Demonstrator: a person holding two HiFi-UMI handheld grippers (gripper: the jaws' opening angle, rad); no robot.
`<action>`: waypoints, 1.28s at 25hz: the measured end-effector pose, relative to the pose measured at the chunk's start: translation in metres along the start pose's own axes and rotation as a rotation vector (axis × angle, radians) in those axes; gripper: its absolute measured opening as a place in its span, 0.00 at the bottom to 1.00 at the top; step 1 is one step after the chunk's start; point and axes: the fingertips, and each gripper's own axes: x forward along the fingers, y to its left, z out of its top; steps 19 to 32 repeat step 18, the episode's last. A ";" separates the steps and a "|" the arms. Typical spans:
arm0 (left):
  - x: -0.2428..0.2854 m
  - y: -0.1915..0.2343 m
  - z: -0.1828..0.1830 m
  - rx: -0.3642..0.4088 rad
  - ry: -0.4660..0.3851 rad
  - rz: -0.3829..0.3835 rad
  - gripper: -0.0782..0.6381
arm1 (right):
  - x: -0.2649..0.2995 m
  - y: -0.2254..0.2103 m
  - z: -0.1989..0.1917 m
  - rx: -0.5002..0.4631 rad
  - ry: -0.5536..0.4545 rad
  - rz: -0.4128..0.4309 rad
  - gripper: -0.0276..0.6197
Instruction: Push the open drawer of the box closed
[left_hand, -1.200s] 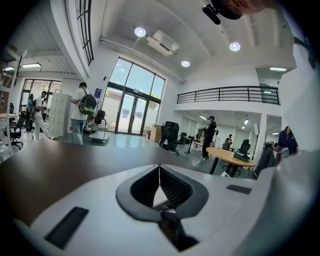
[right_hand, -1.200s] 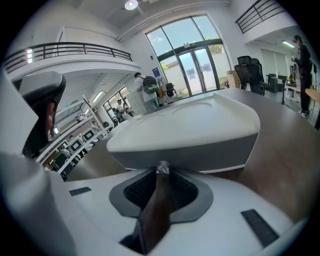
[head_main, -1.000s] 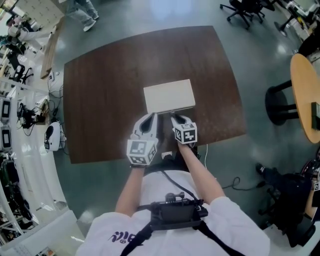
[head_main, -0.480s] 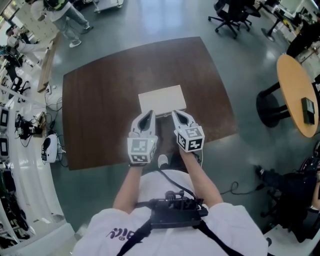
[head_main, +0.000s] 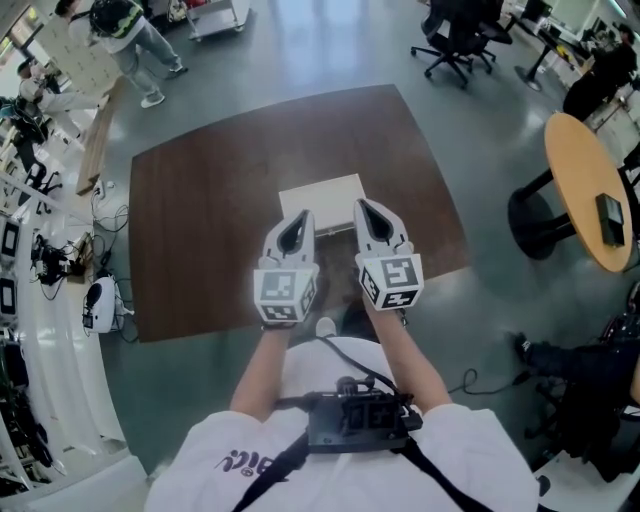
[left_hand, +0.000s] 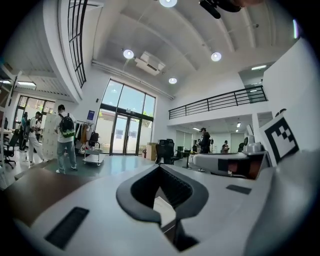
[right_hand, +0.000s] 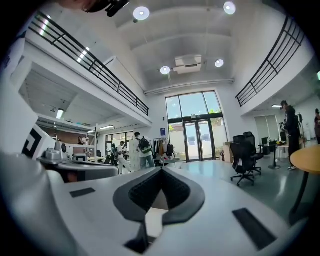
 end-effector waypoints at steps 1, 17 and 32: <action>-0.001 -0.003 0.001 -0.003 -0.004 -0.007 0.12 | -0.002 0.000 0.000 -0.003 0.002 0.000 0.05; -0.006 -0.015 -0.001 -0.008 -0.023 0.007 0.12 | -0.010 0.011 -0.008 -0.035 0.029 0.042 0.05; -0.007 -0.013 -0.001 -0.009 -0.026 0.007 0.12 | -0.009 0.012 -0.009 -0.038 0.034 0.040 0.05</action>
